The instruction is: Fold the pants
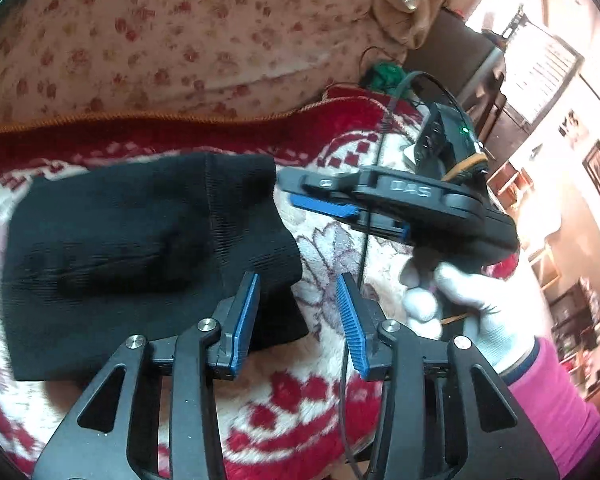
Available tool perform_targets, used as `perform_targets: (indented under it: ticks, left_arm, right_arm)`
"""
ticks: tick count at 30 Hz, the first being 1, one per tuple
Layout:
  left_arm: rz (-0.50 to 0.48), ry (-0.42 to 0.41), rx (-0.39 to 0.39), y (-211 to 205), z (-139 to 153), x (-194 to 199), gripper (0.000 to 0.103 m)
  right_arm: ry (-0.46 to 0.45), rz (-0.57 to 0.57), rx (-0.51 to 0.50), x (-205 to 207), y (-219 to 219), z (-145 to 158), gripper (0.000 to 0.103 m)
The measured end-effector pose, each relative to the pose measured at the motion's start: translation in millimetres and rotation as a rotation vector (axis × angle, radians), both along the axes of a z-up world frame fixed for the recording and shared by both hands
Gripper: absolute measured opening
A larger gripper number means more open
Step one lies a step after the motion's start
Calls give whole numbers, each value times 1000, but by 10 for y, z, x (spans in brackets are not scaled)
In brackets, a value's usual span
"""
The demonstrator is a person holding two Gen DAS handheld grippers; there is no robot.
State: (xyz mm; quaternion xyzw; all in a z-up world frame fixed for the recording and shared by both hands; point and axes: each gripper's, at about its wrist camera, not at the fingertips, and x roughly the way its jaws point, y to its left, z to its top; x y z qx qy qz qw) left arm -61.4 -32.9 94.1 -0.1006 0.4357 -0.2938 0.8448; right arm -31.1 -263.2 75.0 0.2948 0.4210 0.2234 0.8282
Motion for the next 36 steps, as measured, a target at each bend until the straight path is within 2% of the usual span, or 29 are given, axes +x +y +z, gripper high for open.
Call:
perform_targets:
  ticks: [3,6,9,15,19,20,22,23,24,27,32,36]
  left_arm:
    - [26,-58,67,260,65,-107,40]
    - [88,-84,134,598,58,-141,40]
    - [165,-103,178,908,1,-129,49]
    - [243,-80,178,1168,-161,-76,49]
    - [274,-52,122,1214,-201,50,49]
    - [287,-46,108,1219,-211,95,49]
    - [299,-20,78,1218,-234,203,49]
    - [305,-2,70,1214,-258,264,49]
    - [311,7,69,1205,-271,312,49]
    - [307,22,55,1171,-261,392,49]
    - [254,-6,33,1028,-109,359,49]
    - [233,-2,61,865,-149,394,49]
  right_arm:
    - [-52,12,40,-223,20,176,50]
    - [-76,42,63,-400,111,282,51]
    - [-56,51,89,-507,202,218,51]
    - [-12,80,106,-526,409,20,54]
    - [9,85,121,-400,520,-95,56]
    - [-1,94,126,-362,555,-123,55]
    - [-19,89,157,-311,563,-182,39]
    - [-22,75,186,-288,557,-245,24]
    - [-22,62,207,-284,547,-287,16]
    - [-61,55,239,-373,542,-251,11]
    - [-134,101,207,-613,546,55,10]
    - [-116,62,150,-732,440,23,10]
